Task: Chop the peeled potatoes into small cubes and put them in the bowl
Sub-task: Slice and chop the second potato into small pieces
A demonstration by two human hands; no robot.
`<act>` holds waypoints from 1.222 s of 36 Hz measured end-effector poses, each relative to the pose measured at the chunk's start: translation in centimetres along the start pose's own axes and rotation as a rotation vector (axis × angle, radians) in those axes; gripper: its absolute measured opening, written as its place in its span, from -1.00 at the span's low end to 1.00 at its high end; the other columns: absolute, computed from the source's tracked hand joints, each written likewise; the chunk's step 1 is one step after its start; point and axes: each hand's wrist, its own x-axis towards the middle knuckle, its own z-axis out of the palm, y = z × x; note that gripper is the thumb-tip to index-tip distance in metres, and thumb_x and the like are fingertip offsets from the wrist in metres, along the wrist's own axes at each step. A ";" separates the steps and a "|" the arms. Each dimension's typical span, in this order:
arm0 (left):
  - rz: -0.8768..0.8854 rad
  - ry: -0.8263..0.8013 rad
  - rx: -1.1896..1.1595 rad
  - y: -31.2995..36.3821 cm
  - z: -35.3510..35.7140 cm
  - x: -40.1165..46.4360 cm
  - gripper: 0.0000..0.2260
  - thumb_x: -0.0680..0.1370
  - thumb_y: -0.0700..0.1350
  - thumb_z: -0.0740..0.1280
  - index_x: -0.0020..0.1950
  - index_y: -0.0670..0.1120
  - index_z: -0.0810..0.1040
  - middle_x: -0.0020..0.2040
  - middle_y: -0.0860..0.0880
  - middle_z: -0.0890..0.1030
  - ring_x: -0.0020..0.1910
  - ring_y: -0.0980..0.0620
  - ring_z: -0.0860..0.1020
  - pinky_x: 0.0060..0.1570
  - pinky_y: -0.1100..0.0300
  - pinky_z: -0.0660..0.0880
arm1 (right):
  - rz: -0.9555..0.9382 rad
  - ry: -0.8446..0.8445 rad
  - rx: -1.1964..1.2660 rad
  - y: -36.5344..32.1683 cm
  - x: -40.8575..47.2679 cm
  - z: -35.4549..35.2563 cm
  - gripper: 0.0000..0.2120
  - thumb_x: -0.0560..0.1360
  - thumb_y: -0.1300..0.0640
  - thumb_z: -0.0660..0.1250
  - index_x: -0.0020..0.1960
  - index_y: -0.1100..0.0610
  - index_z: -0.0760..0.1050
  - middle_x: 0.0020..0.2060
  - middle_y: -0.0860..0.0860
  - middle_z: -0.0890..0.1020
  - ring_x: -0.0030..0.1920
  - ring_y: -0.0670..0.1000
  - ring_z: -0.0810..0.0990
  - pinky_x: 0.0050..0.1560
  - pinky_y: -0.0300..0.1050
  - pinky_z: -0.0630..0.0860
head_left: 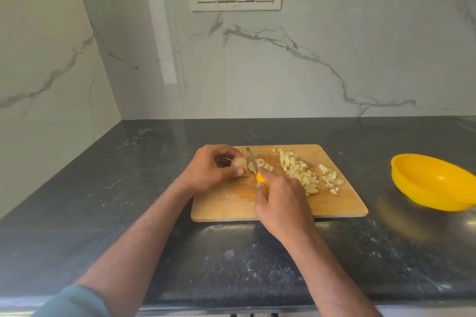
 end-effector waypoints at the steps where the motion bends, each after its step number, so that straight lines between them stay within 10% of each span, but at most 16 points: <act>1: -0.006 0.021 0.008 0.1 0.1 0.0 -0.70 0.41 -0.13 0.63 0.10 -0.09 0.70 -0.01 0.00 0.72 -0.02 0.02 0.70 0.12 -0.04 0.63 | -0.013 0.001 0.002 0.0 -0.1 0.0 -0.60 0.59 0.11 0.26 0.42 0.10 0.49 -0.06 0.06 0.72 -0.21 0.05 0.65 -0.25 -0.22 0.49; 44: 0.117 0.060 0.187 0.6 1.2 -0.1 -0.57 0.47 -0.05 0.57 0.31 0.09 0.57 -0.12 -0.10 0.63 -0.12 -0.02 0.60 -0.02 0.16 0.58 | -0.072 0.038 -0.003 0.0 -0.5 0.6 -0.57 0.60 0.03 0.21 0.46 0.06 0.44 -0.13 0.02 0.71 -0.27 -0.03 0.57 -0.22 -0.15 0.58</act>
